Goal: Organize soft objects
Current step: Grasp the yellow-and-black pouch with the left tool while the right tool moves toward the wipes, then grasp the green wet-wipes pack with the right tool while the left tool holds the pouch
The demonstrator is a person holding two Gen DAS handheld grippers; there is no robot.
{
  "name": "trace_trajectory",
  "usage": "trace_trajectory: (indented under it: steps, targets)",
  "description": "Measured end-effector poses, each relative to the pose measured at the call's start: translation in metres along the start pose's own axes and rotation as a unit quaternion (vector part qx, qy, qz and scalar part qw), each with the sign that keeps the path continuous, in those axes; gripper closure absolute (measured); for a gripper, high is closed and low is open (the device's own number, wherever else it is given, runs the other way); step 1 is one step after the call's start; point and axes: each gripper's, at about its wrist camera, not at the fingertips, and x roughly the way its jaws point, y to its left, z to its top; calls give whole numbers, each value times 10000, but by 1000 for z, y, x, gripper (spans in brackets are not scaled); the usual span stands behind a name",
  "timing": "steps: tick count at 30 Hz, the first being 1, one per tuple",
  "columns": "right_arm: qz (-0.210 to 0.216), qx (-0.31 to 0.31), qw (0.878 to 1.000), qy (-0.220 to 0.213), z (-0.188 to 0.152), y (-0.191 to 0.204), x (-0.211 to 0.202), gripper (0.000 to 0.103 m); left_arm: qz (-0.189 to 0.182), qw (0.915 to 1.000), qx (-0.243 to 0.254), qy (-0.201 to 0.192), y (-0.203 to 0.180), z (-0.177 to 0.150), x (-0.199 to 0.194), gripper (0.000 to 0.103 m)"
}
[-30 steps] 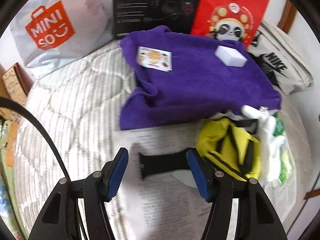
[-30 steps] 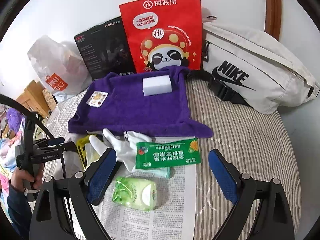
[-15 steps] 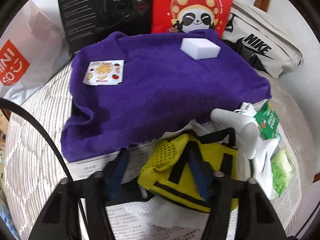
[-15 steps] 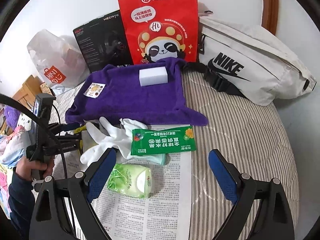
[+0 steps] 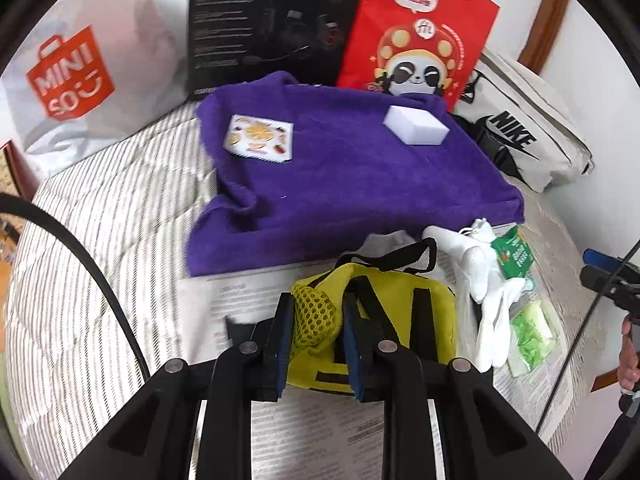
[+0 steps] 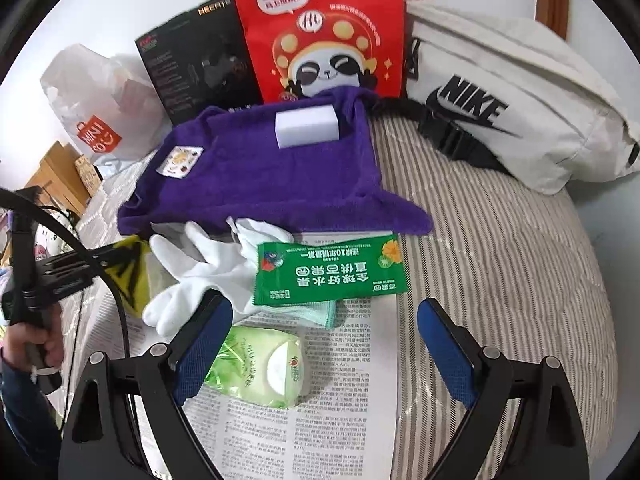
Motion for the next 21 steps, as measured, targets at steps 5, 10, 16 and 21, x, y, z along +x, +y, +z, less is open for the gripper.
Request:
trace_trajectory:
  steps: [5, 10, 16, 21]
  targets:
    - [5, -98, 9997, 208, -6, 4, 22, 10, 97, 9999, -142, 17, 12, -5, -5, 81]
    - [212, -228, 9990, 330, -16, 11, 23, 10, 159, 9997, -160, 95, 16, -8, -5, 81]
    - [404, -211, 9983, 372, -36, 29, 18, 9, 66, 9996, -239, 168, 18, -11, 2, 81]
    - [347, 88, 9986, 391, -43, 37, 29, 9, 53, 9996, -199, 215, 16, -11, 6, 81]
